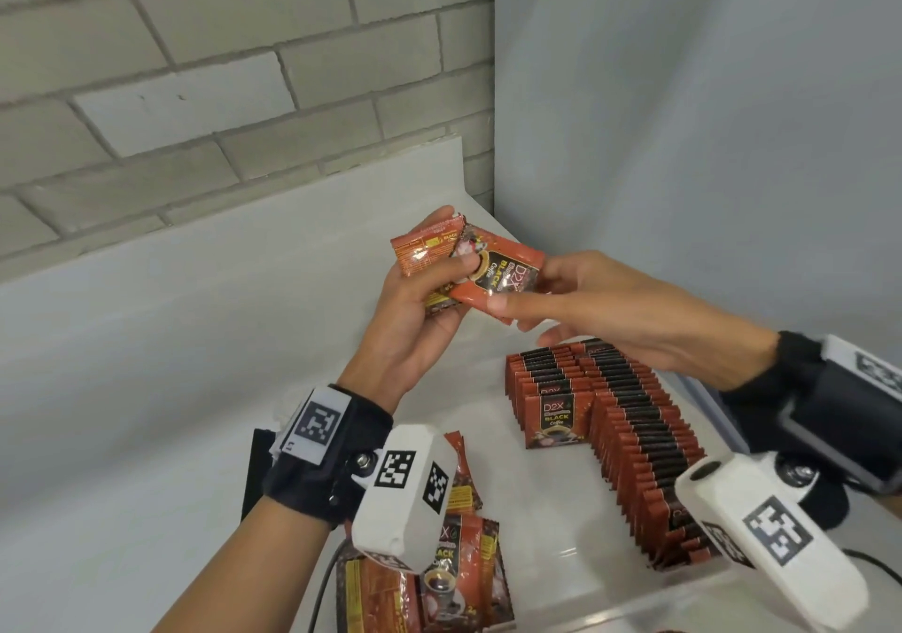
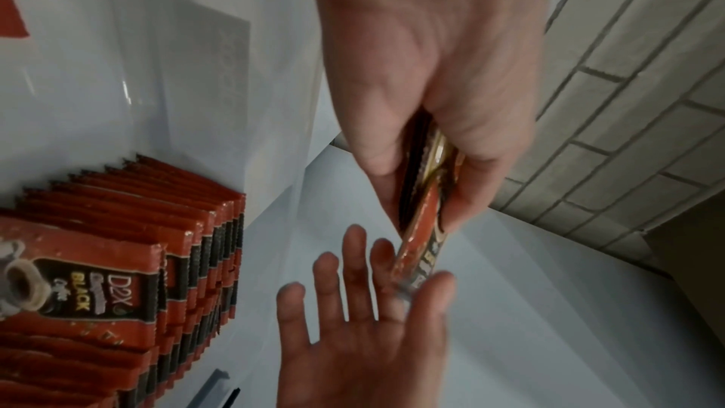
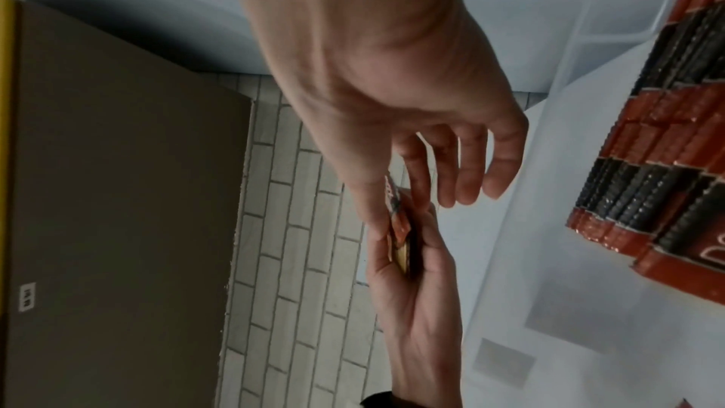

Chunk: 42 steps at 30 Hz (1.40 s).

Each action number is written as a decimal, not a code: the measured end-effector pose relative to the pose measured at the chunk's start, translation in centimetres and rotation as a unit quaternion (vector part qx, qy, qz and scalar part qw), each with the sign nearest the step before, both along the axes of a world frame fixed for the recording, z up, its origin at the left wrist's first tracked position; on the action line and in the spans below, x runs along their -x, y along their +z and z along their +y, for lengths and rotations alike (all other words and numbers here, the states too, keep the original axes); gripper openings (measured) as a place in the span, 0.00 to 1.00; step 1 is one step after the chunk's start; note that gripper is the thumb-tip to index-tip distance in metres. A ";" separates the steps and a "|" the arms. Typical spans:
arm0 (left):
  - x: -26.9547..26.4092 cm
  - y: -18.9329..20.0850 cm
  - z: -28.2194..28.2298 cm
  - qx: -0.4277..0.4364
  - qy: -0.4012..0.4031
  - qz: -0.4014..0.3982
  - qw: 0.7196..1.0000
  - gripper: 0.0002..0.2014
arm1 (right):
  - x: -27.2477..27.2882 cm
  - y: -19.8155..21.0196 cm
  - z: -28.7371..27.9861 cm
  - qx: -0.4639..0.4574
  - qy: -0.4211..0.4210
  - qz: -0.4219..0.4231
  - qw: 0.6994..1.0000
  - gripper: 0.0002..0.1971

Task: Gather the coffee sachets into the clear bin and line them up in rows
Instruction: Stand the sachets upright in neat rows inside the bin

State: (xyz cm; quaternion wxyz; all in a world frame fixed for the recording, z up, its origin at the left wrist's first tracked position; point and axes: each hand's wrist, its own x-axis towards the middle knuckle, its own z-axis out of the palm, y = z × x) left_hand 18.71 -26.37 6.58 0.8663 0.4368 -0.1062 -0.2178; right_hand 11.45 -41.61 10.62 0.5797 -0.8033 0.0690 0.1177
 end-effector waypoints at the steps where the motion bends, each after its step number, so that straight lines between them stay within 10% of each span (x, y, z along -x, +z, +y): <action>1: 0.0 0.0 0.0 -0.001 0.000 0.001 1.000 0.27 | -0.1 -0.2 -0.1 -0.018 -0.014 -0.001 1.000 0.19; 11: -0.1 -0.1 -0.2 -0.007 0.009 0.042 0.999 0.25 | -0.1 -0.2 -2.3 -0.097 -0.029 -0.009 0.995 0.11; 16: -0.1 0.2 -0.1 0.032 0.024 0.076 0.996 0.06 | 0.9 0.2 -3.4 0.053 0.097 0.020 0.994 0.08; 26: 0.0 0.4 0.0 0.040 0.023 0.089 0.995 0.09 | 1.9 -1.5 -2.0 0.419 0.184 -0.008 0.889 0.09; 42: 0.1 0.2 0.0 0.051 -0.001 0.084 0.995 0.13 | 1.2 -2.4 -1.3 0.501 0.248 0.007 0.829 0.08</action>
